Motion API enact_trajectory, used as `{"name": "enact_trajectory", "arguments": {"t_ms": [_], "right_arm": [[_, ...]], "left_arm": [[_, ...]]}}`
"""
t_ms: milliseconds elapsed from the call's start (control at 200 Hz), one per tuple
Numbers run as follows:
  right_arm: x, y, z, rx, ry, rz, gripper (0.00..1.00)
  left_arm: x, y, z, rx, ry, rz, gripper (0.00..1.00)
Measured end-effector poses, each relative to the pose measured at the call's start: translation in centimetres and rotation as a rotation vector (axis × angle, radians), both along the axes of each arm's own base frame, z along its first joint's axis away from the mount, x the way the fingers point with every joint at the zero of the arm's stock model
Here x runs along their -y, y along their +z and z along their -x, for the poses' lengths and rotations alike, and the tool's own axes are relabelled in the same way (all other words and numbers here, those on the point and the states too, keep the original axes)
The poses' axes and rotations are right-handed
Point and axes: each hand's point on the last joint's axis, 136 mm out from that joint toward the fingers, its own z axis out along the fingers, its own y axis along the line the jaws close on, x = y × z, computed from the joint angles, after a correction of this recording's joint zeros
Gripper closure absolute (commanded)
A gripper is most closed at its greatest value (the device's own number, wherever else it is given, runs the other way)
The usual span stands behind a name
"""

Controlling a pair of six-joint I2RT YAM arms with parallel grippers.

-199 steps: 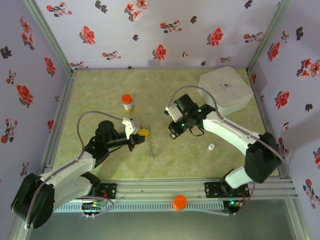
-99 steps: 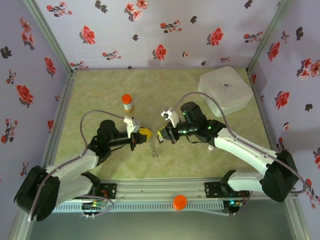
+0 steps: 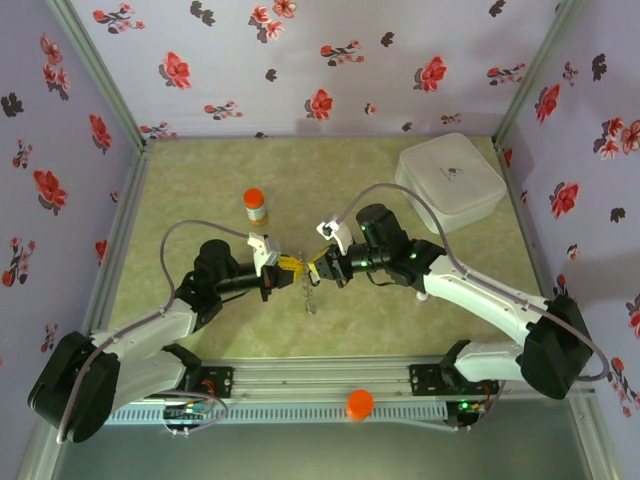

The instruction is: Put the keys on the keyring

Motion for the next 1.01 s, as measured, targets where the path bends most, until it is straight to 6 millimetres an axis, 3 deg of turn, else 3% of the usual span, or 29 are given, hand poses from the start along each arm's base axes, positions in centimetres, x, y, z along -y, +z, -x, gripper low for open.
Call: {"name": "enact_trajectory", "arguments": {"t_ms": [550,1005], "right_arm": [[-0.2,-0.9,-1.1,0.01,-0.057,0.041,1.0],[-0.1,-1.4,-2.0,-0.135,-0.211,0.034,1.0]], "left_arm": [[0.0,0.0,-0.1,0.001,0.005,-0.001,1.0],[-0.2,-0.2,-0.7,0.026,0.039,-0.016,1.0]]}}
